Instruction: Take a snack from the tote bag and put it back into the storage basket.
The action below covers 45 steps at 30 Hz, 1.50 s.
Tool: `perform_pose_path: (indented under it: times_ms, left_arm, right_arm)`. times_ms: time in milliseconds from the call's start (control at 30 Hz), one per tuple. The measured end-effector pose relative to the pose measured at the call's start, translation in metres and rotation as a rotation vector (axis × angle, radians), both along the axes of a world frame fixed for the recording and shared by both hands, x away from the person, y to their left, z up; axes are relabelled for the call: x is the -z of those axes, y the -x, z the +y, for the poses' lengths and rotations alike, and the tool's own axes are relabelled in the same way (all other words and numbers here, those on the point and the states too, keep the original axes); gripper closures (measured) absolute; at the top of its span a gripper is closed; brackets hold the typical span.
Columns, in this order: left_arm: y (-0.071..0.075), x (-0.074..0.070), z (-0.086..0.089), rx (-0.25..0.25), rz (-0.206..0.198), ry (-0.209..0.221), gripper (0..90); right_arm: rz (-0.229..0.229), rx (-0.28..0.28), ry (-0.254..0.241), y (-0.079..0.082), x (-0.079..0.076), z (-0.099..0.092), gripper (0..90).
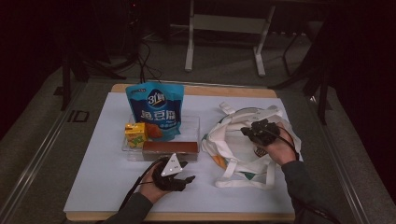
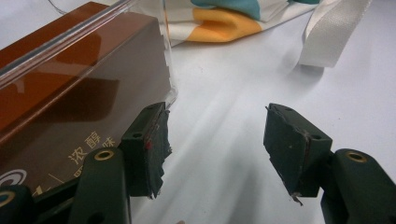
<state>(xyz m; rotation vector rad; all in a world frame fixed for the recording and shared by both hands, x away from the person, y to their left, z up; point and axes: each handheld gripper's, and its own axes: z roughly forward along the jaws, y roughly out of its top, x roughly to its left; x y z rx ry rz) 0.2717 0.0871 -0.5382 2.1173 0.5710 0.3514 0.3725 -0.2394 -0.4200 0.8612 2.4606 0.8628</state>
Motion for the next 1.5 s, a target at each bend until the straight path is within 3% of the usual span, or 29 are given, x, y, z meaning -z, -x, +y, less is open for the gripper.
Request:
perform_pose_path:
  times_ms: [600, 1033, 1233, 1500]
  left_arm:
    - [0.000, 0.000, 0.000, 0.002, -0.001, -0.006, 40.1]
    - [0.000, 0.000, 0.000, 0.001, -0.003, -0.008, 39.5]
    - [0.000, 0.000, 0.000, 0.000, -0.001, -0.008, 39.4]
    - [0.000, 0.000, -0.001, 0.000, 0.000, -0.008, 39.4]
  right_arm:
    - [0.044, 0.102, -0.025, 0.019, 0.019, -0.061, 89.7]
    - [0.073, 0.140, -0.015, 0.039, 0.033, -0.094, 89.7]
    - [0.093, 0.150, 0.000, 0.040, 0.041, -0.100, 89.7]
    - [0.098, 0.140, 0.003, 0.034, 0.041, -0.093, 89.7]
